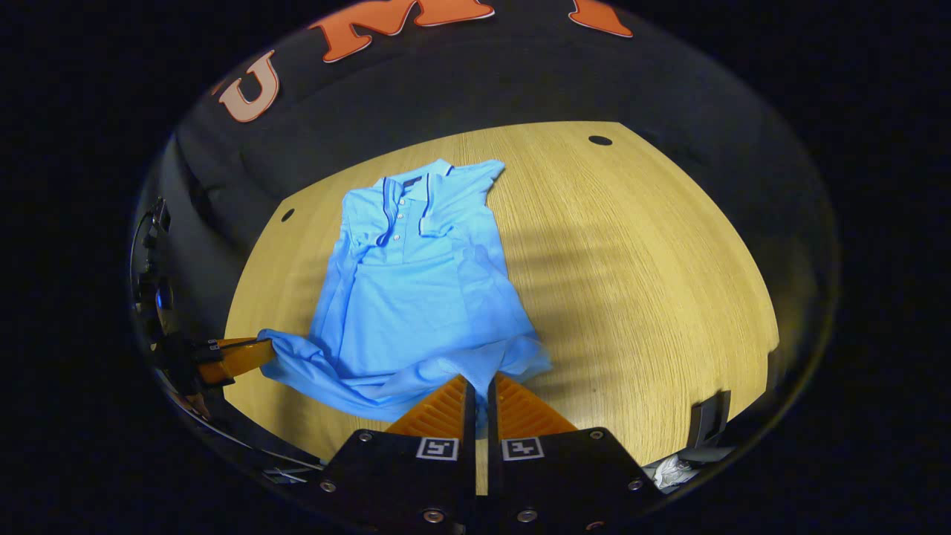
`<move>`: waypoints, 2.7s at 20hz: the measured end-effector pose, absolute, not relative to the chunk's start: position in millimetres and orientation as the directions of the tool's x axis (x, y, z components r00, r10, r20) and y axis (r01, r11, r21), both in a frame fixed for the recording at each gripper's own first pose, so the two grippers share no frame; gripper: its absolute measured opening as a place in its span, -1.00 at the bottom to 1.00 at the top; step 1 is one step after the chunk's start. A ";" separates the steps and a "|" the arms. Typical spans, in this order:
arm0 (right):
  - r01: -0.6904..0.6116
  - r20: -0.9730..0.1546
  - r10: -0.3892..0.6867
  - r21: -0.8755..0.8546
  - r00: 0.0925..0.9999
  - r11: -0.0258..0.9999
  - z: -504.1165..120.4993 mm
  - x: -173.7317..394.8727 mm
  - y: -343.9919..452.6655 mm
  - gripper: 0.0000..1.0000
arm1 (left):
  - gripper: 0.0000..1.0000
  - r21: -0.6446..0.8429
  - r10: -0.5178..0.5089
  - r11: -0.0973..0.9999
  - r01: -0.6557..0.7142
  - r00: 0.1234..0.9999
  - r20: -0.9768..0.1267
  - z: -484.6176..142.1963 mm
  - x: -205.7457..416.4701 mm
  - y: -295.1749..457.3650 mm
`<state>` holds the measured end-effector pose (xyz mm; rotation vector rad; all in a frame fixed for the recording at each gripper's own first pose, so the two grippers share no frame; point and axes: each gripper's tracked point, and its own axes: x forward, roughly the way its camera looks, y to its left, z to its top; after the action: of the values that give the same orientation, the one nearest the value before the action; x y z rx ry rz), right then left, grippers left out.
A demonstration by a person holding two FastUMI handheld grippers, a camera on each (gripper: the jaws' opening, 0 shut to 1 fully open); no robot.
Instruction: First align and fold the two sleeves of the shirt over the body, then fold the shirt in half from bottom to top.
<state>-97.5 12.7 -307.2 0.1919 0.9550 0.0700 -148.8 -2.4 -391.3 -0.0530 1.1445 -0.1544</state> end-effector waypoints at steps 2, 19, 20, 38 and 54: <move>0.017 -0.789 0.144 0.192 0.597 0.981 -293.7 -73.6 13.1 -0.86 | -0.85 -0.110 -0.145 0.988 0.104 0.444 -0.884 -380.7 -122.8 0.7; 0.116 -0.735 0.090 0.224 0.672 0.968 -253.2 127.7 8.0 -0.86 | -0.84 -0.118 -0.157 0.988 0.103 0.589 -0.793 -389.9 102.4 38.2; 0.118 -0.734 0.088 0.224 0.673 0.967 -254.8 142.8 10.5 -0.87 | -0.87 -0.112 -0.152 0.988 0.104 0.593 -0.791 -393.7 112.1 43.4; 0.078 -0.693 0.093 0.211 0.714 0.974 -248.9 204.6 33.8 0.84 | 1.00 -0.114 -0.141 0.990 0.083 0.634 -0.760 -389.6 170.2 58.9; -0.140 -0.335 0.157 0.074 0.929 0.987 -76.3 32.7 37.4 0.97 | 0.98 0.016 0.014 1.000 -0.008 0.911 -0.412 -174.2 -9.9 45.3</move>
<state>32.7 37.4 -76.3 0.0490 0.3475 0.1520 -9.9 45.3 -174.2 0.0143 0.4246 0.0115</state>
